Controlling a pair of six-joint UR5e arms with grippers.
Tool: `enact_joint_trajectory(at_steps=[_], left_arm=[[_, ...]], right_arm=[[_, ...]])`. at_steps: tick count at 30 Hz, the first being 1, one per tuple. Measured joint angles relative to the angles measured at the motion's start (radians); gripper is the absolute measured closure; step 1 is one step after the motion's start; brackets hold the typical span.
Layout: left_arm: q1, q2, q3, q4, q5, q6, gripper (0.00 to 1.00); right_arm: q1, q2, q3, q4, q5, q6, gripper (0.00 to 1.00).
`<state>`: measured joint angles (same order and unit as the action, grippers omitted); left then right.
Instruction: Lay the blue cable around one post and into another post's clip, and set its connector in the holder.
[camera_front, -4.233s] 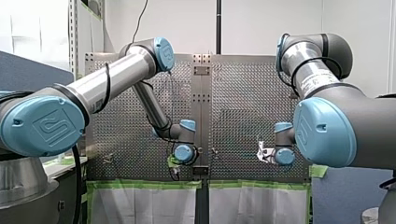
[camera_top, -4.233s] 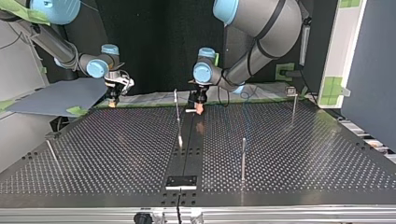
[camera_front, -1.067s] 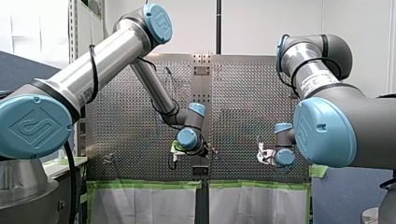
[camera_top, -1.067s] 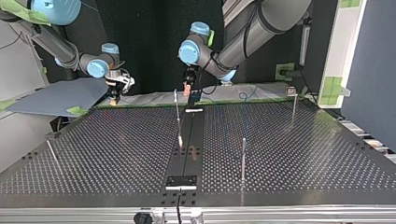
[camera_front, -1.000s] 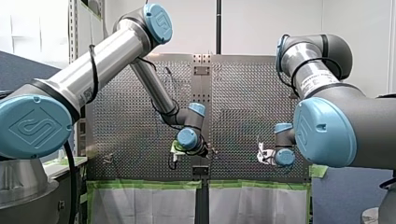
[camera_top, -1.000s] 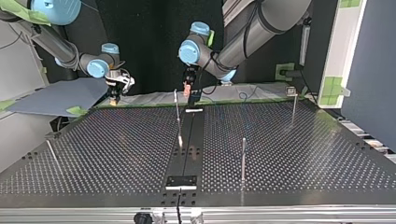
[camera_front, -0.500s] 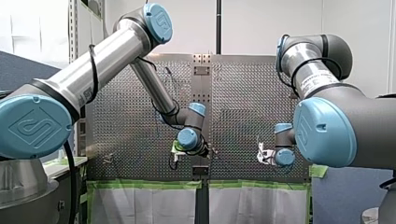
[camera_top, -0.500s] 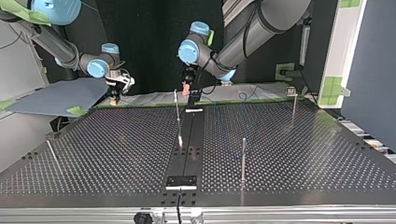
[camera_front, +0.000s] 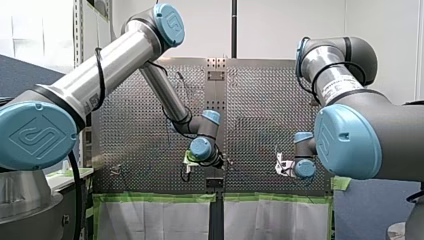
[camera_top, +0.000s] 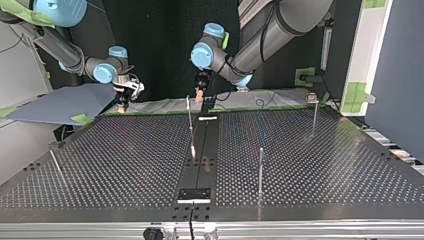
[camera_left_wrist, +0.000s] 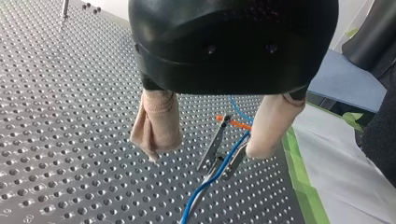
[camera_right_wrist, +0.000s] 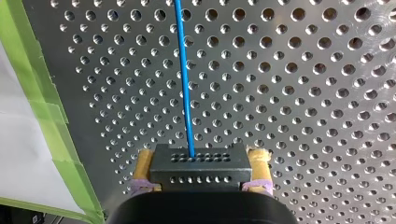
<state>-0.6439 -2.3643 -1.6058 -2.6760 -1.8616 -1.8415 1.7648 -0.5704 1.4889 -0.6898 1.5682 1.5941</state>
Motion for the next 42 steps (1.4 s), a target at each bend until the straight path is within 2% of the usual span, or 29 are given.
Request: enact_joint_trajectory(at_steps=[5,14,23,27,30,37,42], left_arm=[[-0.009,0.013,-0.006,-0.01,-0.009,0.004,0.0],[-0.049,0.095,-0.084,-0.011,-0.027,0.007,0.0],[-0.064,0.169,-0.158,-0.051,-0.085,-0.043,0.0],[-0.053,0.204,-0.185,-0.06,-0.112,-0.079,0.0],[-0.038,0.23,-0.191,-0.065,-0.115,-0.104,0.0],[0.016,0.289,-0.193,-0.066,-0.075,-0.163,0.0],[0.057,0.33,-0.193,-0.084,-0.07,-0.204,0.0]], right_arm=[[0.0,0.0,0.0,0.001,0.0,0.0,0.8],[0.0,0.0,0.0,0.002,0.001,-0.001,0.8],[0.0,0.002,0.0,0.002,0.001,-0.001,0.8],[0.0,0.002,0.0,0.002,0.001,-0.003,0.8],[0.0,0.002,0.0,0.002,0.001,-0.004,0.8],[0.0,0.002,0.0,0.004,0.001,-0.002,0.8],[0.001,0.003,0.0,0.006,0.0,-0.003,0.8]])
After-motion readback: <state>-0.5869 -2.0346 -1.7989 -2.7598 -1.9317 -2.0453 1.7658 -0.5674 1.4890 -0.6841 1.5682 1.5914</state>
